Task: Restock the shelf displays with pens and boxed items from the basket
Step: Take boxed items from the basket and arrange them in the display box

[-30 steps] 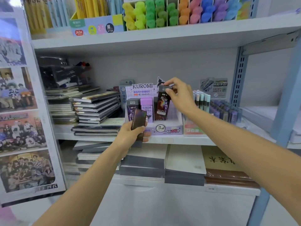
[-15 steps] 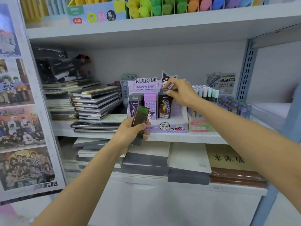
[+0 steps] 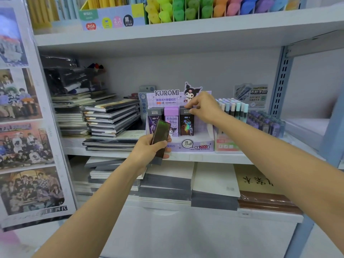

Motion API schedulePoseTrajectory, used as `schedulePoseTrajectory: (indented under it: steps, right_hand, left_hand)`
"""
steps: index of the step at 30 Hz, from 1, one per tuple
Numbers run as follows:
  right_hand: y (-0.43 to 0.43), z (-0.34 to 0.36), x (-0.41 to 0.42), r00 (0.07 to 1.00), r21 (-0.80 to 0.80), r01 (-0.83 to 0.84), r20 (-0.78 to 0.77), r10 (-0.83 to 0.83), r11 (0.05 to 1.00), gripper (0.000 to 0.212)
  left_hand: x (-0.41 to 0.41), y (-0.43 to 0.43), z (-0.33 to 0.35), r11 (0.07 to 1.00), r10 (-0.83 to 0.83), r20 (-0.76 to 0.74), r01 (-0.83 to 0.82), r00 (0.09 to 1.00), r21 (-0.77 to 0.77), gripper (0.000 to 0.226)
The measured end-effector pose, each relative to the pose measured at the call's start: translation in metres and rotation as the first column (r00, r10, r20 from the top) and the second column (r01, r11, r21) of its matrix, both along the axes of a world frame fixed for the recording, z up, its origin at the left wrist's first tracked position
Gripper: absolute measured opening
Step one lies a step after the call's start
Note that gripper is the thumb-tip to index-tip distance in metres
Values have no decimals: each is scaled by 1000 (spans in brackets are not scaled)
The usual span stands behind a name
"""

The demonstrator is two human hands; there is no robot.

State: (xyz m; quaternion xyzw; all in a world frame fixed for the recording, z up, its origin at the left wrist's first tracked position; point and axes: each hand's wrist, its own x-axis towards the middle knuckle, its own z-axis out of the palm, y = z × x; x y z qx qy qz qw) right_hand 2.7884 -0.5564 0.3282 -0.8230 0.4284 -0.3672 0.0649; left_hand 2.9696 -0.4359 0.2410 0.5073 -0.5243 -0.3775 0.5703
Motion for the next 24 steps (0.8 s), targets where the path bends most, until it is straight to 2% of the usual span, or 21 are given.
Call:
schedulePoseTrajectory:
  steps: [2, 4, 5, 7, 9, 11, 13, 16, 20, 22, 24]
  right_hand:
    - [8, -3, -2, 999, -97, 9, 31, -6, 995, 23]
    - [25, -4, -2, 984, -146, -87, 143, 108, 985, 24]
    - [34, -3, -1, 961, -117, -188, 182, 208, 975, 25]
    - [50, 0, -1, 895, 47, -421, 186, 406, 906, 25]
    - [60, -1, -1, 853, 182, -522, 135, 505, 833, 23]
    - [63, -3, -2, 850, 184, -524, 171, 498, 831, 20]
    - [63, -6, -5, 862, 144, -474, 276, 425, 869, 19]
    - [62, -9, -17, 833, 160, -472, 403, 380, 867, 28]
    - [69, -20, -28, 837, 152, -543, 182, 516, 826, 30]
    - [71, -25, -31, 824, 168, -563, 193, 533, 809, 31]
    - [71, -29, -33, 813, 171, -568, 269, 517, 805, 21]
  left_hand:
    - [-2, 3, 2, 1000, 27, 17, -27, 999, -6, 11]
    - [-4, 6, 5, 998, 55, 38, -54, 998, -19, 8]
    - [-6, 8, 8, 998, 55, 34, -54, 998, -27, 6]
    - [-10, 12, 15, 999, 22, 33, -21, 999, -34, 5]
    - [-14, 17, 22, 999, -29, 67, 31, 997, -31, 9]
    - [-16, 22, 27, 997, -64, 95, 68, 993, -37, 13]
    - [-14, 27, 30, 997, -52, 88, 57, 995, -48, 13]
    - [-8, 33, 33, 999, 1, -6, -1, 1000, -42, 13]
    - [-7, 39, 41, 996, 62, -206, -73, 977, -45, 11]
    - [-11, 42, 46, 995, 78, -248, -90, 966, -38, 16]
    - [-15, 44, 49, 997, 53, -334, -68, 941, -34, 38]
